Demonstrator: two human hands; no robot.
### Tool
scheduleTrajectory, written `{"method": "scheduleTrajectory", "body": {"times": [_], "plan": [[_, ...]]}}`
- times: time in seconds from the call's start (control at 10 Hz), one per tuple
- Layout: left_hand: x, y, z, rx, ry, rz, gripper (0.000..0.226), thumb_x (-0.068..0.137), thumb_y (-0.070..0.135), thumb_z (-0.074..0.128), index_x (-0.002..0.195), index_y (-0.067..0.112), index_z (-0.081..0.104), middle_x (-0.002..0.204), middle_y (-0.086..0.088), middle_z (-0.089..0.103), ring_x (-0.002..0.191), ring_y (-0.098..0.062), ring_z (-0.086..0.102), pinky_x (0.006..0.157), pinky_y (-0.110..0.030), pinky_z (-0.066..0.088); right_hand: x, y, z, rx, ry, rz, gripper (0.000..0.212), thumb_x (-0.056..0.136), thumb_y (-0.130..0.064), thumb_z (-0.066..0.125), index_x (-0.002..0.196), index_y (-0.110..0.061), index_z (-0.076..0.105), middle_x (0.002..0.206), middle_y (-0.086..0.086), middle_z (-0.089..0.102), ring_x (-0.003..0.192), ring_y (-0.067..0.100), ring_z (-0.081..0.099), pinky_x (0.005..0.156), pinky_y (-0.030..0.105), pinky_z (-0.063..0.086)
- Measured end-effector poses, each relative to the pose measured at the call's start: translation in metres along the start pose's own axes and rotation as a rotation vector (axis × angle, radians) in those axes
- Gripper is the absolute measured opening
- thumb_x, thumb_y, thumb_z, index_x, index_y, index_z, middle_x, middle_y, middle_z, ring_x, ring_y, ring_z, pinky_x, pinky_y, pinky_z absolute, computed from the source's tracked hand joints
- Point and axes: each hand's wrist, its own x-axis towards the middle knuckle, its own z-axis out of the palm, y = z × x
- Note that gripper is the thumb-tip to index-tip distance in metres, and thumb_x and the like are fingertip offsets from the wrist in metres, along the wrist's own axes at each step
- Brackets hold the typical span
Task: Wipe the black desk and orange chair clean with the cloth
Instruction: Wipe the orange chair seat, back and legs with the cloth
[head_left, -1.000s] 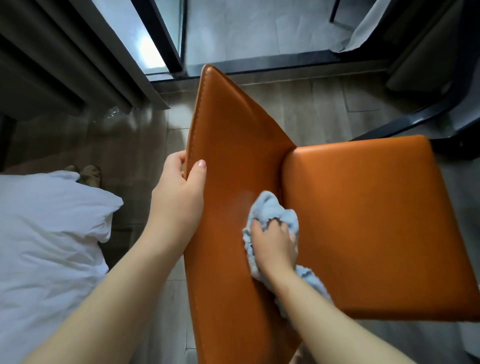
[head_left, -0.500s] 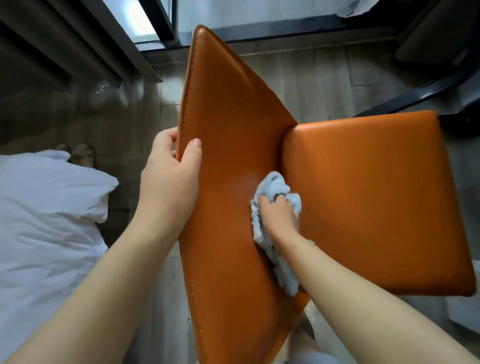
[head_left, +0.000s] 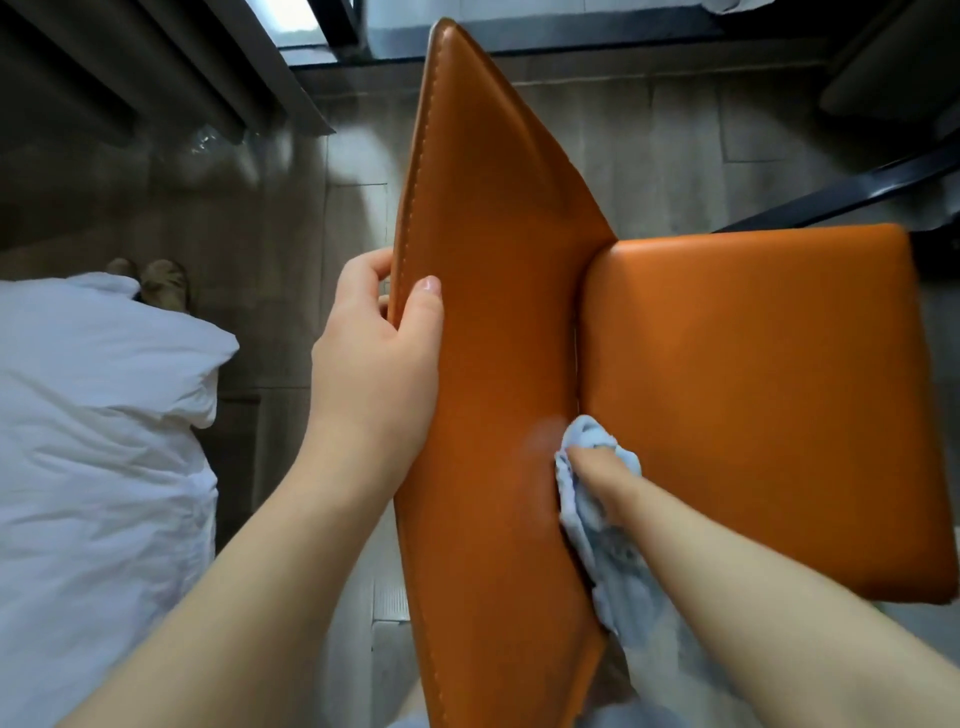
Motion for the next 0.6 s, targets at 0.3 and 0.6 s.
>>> {"method": "scheduleTrajectory", "body": {"times": [0.3,0.6], "plan": [[0.001,-0.003,0.0,-0.049,-0.006,0.027,0.007,0.096,0.038,0.044,0.102,0.042,0.045,0.088,0.028,0.06,0.073,-0.003,0.063,0.052,-0.023,0.056,0.092,-0.136,-0.004,-0.323,-0.042,-0.255,0.013,0.097,-0.027,0.042,0.089,-0.025,0.051,0.108,0.01,0.056,0.109,0.027,0.053,0.106,0.044,0.039],[-0.001,0.0,0.001,-0.079,-0.032,0.003,0.01,0.096,0.039,0.044,0.106,0.042,0.044,0.084,0.029,0.062,0.072,0.008,0.062,0.05,-0.01,0.049,0.017,-0.02,-0.038,-0.325,-0.41,0.27,0.014,0.087,-0.024,0.049,0.085,-0.012,0.056,0.078,0.01,0.063,0.069,0.017,0.061,0.055,0.023,0.045]]}}
